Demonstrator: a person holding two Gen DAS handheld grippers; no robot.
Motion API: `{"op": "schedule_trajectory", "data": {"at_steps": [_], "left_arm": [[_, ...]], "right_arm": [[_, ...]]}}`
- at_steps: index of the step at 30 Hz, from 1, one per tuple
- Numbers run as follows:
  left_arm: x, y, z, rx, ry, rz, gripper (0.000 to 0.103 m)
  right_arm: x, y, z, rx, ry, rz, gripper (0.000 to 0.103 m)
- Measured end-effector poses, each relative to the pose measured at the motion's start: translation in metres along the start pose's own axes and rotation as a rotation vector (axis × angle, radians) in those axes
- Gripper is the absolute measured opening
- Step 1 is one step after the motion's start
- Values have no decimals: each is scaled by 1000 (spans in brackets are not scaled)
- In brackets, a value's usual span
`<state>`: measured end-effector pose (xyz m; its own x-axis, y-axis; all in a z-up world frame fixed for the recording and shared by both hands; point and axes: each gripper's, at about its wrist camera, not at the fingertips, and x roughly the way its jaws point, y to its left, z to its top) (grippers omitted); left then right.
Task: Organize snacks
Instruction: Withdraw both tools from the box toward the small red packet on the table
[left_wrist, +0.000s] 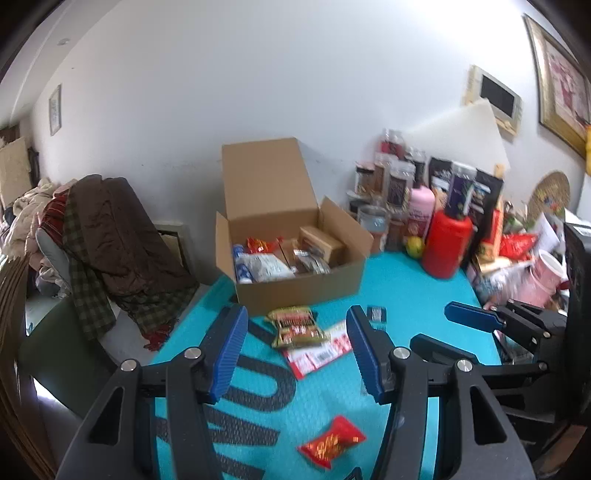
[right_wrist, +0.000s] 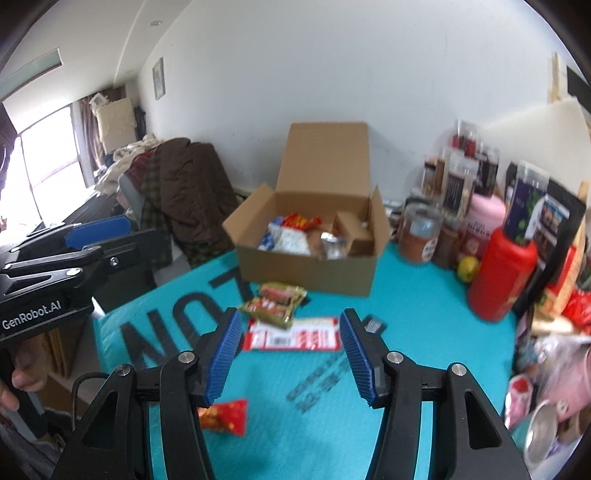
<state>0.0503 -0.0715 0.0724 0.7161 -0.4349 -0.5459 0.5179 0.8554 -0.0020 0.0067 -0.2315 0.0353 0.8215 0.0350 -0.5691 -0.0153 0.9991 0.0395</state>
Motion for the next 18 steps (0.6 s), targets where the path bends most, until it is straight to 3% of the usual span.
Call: {"op": "schedule_trajectory", "data": {"at_steps": [18], "left_arm": [[35, -22, -88, 13, 227, -160, 55]], "right_arm": [[11, -2, -84, 71, 135, 39, 56]]}}
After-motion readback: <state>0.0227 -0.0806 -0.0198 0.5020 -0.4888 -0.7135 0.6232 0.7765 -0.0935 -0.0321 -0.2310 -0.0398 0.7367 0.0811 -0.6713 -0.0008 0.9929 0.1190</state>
